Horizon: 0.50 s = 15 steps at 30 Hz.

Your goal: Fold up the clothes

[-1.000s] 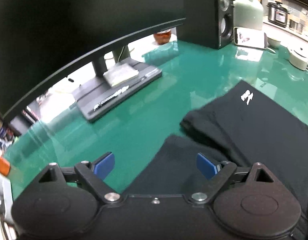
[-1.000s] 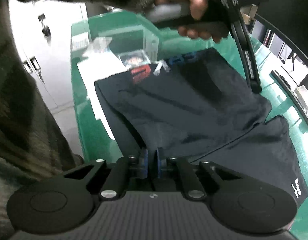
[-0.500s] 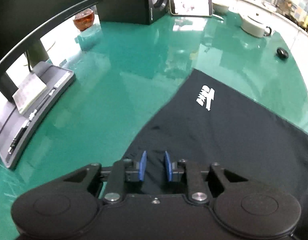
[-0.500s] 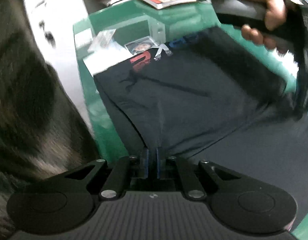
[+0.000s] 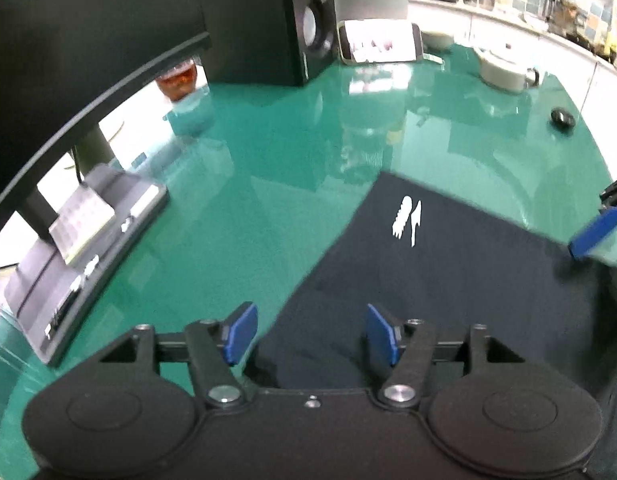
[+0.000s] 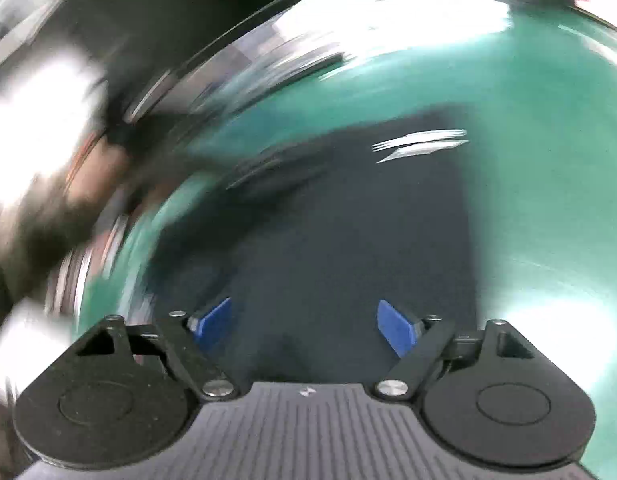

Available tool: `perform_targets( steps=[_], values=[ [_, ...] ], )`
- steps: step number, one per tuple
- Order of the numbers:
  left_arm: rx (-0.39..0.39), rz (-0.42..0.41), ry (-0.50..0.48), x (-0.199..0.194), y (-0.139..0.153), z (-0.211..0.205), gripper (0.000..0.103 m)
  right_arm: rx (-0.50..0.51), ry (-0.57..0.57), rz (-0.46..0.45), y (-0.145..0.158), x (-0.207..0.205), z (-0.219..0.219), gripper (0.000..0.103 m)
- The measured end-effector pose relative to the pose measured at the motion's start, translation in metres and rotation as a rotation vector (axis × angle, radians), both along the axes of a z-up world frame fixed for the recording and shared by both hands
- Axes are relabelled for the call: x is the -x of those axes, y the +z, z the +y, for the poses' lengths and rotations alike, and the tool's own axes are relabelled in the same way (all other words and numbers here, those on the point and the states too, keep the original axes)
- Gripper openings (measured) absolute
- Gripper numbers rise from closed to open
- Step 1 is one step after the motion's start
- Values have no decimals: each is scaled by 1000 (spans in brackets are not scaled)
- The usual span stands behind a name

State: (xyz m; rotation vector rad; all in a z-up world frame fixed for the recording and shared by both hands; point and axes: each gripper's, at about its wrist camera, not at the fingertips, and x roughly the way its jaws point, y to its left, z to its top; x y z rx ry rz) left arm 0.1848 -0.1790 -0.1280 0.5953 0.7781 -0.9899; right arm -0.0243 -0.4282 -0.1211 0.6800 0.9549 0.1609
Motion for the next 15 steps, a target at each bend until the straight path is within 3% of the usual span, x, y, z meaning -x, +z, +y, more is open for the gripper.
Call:
perform_targets(
  steps=[2,5,8,11,15],
  values=[
    [11,3,-24,-5,3,-10,59,30,-96,9,-7,21,-16,75],
    [-19,-12,-85,-16,1,-34,59,35,-143,37,-18,47,-21,75],
    [-44,-1,-168,-28,-8,-70,59,4,-177,4,-23,71,-23,75],
    [-73,-8,-232,-27,-7,-100,60,34,-139,-40,-25,82,-18,75],
    [-129,-35,-356,-13,-8,-132,61,203,-33,-93,-20,83,1,78]
  ],
)
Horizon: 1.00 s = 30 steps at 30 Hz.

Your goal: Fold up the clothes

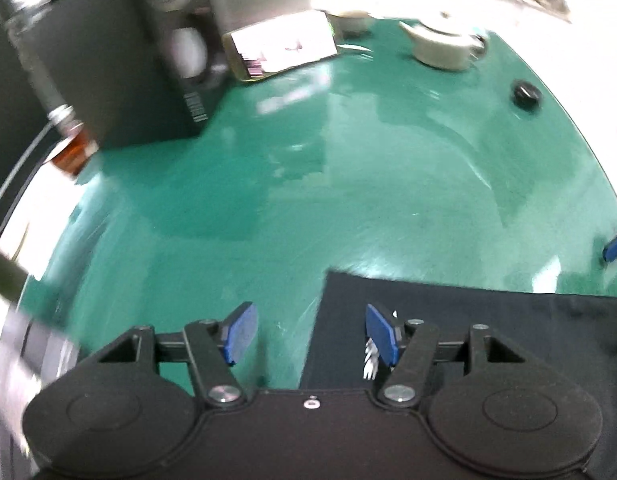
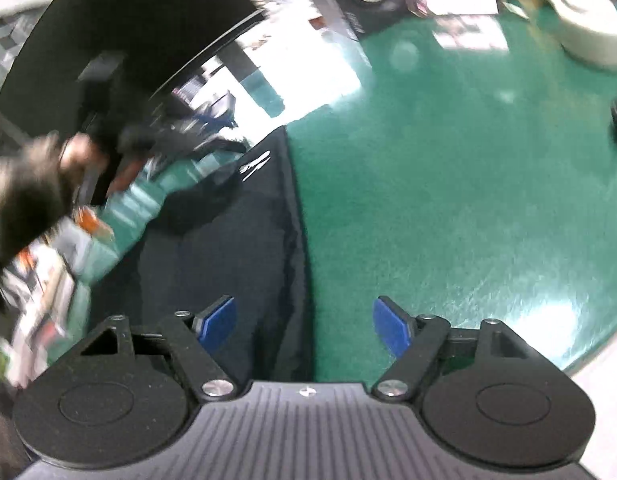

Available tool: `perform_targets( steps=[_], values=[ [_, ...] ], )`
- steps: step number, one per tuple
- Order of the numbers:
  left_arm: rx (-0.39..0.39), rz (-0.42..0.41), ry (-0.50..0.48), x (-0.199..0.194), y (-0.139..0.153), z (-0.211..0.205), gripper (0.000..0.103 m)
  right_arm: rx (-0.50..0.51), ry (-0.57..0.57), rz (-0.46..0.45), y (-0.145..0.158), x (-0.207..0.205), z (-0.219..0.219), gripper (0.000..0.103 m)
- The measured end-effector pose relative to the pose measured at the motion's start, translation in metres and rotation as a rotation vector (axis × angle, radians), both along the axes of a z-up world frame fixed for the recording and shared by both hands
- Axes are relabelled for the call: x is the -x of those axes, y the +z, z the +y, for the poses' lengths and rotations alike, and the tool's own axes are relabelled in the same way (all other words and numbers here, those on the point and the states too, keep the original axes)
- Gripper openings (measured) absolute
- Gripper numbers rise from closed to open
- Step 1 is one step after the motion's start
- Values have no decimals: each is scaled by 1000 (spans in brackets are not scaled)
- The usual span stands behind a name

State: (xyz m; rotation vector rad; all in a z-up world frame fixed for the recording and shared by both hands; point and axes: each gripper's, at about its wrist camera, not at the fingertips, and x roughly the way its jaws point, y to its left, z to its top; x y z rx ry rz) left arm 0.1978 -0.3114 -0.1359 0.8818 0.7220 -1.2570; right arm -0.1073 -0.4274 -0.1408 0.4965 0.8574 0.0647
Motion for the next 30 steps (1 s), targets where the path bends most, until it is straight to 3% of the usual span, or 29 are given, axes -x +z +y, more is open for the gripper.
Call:
perform_targets(
  steps=[3,4,5,6,7,8,9,15,22,24,25,26,27,28,29,30],
  values=[
    [-24,-46,-81,12,-6,-14,65,182,114,-33,1,-3,24,80],
    [-20,-57,-102,16,-7,-15,58,220,144,-43,0,-4,30,79],
    [-17,-55,-108,17,-8,-15,32,239,160,-48,0,-4,33,77],
    [-15,-38,-109,18,-8,-14,11,288,197,-64,0,-6,42,60],
    [-17,-50,-105,22,-10,-13,7,318,216,-74,1,-8,46,28],
    [-14,-76,-104,25,-10,-11,7,334,220,-77,2,-9,49,13],
    [-6,-107,-103,28,-10,-8,7,344,212,-73,2,-12,49,5],
    [53,-96,52,-1,-1,-7,7,343,182,-62,1,-37,29,4],
    [94,-178,146,-31,0,-36,8,441,143,-66,-6,-83,-8,4],
    [102,-206,163,-33,-3,-43,15,465,134,-61,-8,-90,-16,4],
    [108,-227,180,-33,-3,-44,29,473,130,-52,-9,-94,-21,4],
    [111,-235,191,-32,-3,-44,50,472,131,-50,-10,-94,-24,5],
    [130,-237,225,-34,2,-41,61,466,136,-44,-10,-95,-26,8],
    [151,-241,253,-35,6,-37,81,463,138,-34,-9,-96,-28,17],
    [174,-240,276,-36,10,-32,86,462,135,-28,-9,-95,-29,28],
    [199,-239,298,-37,14,-27,86,462,120,-13,-8,-96,-32,61]
  ],
)
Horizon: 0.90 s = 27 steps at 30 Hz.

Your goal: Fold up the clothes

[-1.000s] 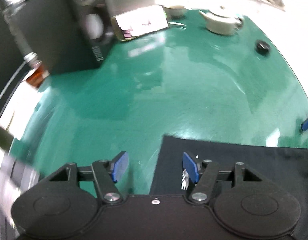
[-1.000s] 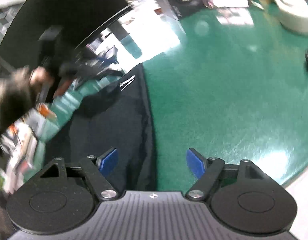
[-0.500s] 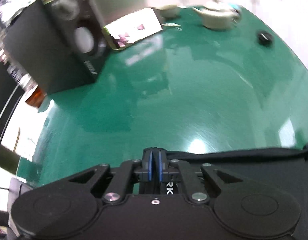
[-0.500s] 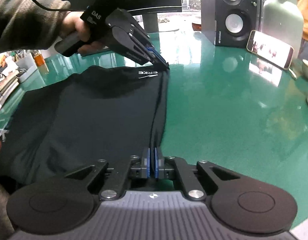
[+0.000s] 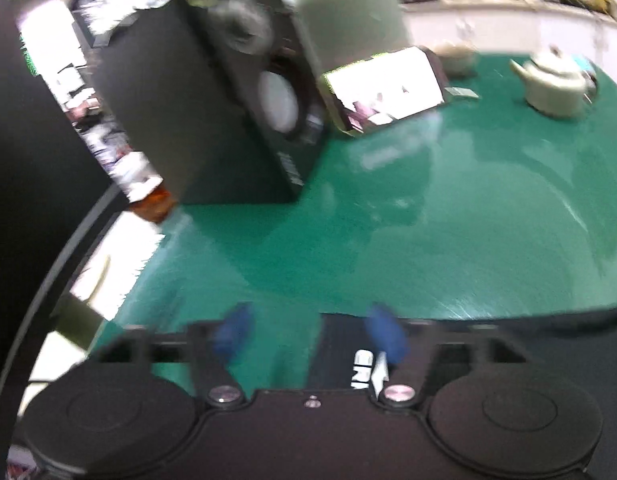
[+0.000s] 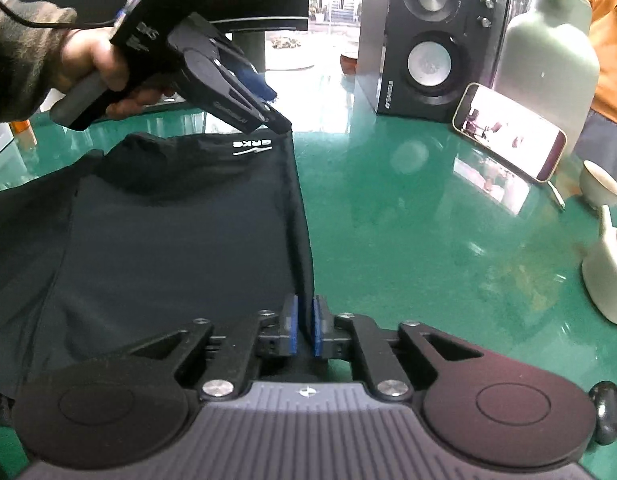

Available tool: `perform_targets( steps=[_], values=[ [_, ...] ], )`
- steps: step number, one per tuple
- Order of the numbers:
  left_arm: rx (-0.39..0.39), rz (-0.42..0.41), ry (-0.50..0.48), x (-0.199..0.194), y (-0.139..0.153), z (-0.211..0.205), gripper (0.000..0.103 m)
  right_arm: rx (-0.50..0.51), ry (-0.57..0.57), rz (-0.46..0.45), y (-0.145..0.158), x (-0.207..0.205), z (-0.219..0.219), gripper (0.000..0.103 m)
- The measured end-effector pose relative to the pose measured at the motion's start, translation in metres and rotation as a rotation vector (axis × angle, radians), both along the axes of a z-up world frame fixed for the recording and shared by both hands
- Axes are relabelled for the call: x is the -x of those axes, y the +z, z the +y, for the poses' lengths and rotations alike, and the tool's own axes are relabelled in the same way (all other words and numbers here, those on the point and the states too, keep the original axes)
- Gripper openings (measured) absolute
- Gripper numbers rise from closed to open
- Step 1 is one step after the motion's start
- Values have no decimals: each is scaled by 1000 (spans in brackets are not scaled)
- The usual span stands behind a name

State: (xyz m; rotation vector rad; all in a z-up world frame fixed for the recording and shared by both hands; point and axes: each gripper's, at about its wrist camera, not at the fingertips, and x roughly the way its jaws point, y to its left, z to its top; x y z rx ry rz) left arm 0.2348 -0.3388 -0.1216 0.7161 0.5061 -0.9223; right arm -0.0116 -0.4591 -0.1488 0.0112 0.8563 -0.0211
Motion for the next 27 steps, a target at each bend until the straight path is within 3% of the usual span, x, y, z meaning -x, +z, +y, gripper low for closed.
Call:
perform_targets(
  steps=[1,5,11,14,18,21,24,27],
  values=[
    [20,-3,35,-1,6,9,87,7,-34,7,1,1,-3,82],
    [101,9,193,0,28,56,94,47,-105,-17,8,5,-1,82],
    [184,157,386,42,36,142,95,116,-104,-11,15,1,29,82],
    [186,199,464,72,31,172,95,130,-69,-34,21,3,51,83],
    [122,180,540,107,25,201,96,141,48,-67,25,1,87,83],
    [138,203,616,120,22,230,96,114,122,-91,27,2,104,83],
    [141,237,683,128,17,257,96,114,123,-34,17,-1,107,83],
    [111,210,734,134,13,275,96,134,49,35,6,-6,92,85]
  ],
)
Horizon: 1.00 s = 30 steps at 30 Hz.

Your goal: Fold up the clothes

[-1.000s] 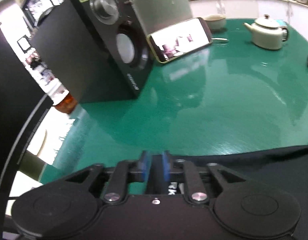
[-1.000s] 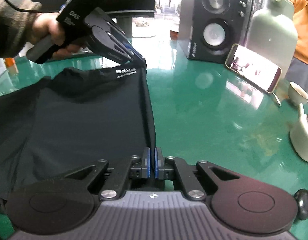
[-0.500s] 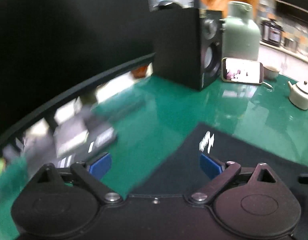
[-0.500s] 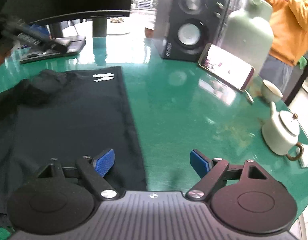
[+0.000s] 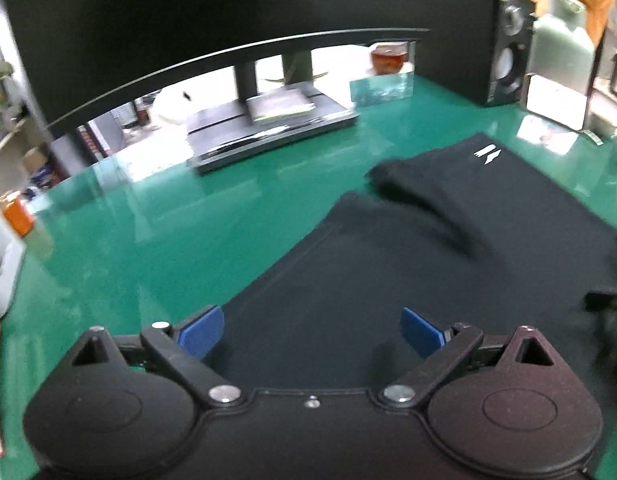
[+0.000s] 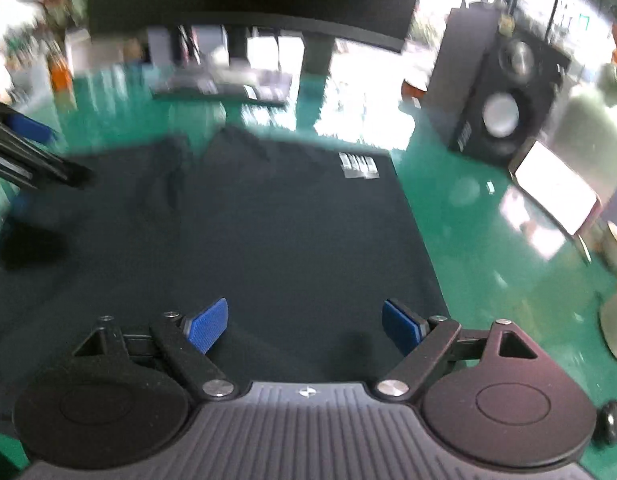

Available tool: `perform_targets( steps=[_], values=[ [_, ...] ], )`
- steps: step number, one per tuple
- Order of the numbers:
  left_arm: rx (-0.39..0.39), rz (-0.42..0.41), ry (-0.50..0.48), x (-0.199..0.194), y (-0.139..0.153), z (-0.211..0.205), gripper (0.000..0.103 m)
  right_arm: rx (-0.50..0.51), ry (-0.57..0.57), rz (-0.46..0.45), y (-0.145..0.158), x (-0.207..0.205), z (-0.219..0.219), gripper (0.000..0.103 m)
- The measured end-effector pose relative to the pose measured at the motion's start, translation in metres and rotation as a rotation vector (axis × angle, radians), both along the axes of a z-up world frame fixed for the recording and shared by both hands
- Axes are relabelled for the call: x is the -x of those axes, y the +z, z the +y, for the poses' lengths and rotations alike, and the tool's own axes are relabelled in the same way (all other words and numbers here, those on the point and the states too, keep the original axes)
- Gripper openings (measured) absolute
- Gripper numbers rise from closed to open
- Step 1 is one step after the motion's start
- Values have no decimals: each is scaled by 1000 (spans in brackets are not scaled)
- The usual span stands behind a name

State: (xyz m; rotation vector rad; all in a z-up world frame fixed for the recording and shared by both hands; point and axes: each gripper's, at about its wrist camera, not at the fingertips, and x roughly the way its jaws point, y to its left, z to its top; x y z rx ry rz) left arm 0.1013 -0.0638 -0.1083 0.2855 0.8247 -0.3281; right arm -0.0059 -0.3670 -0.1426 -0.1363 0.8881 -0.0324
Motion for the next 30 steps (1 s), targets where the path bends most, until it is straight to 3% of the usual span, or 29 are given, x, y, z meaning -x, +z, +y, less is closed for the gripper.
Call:
perform_targets(
  steps=[3,6,10,11,15,19,22,25,29,30],
  values=[
    [18,36,59,7,0,24,96,-46,-88,23,2,0,-20,84],
    [20,70,105,13,-3,34,96,-101,-99,-8,12,5,-28,84],
    [-2,95,110,13,-15,34,98,-69,-97,3,7,6,-23,84],
    [-9,87,100,12,-17,33,103,-65,-103,19,4,6,-23,84],
    [-10,59,79,-3,-19,39,103,-86,-120,72,-5,8,-22,88],
    [-4,29,118,-36,-21,54,103,-143,-157,109,-8,5,-23,93],
    [-55,1,166,-53,-14,59,102,-138,-135,134,-10,3,-15,99],
    [31,-12,138,-44,10,67,102,-102,-132,85,0,5,-8,99],
    [164,73,53,-9,18,56,102,-170,-128,-44,22,4,-7,85],
    [182,95,31,1,17,50,102,-205,-127,-52,24,-2,-8,71]
  ],
)
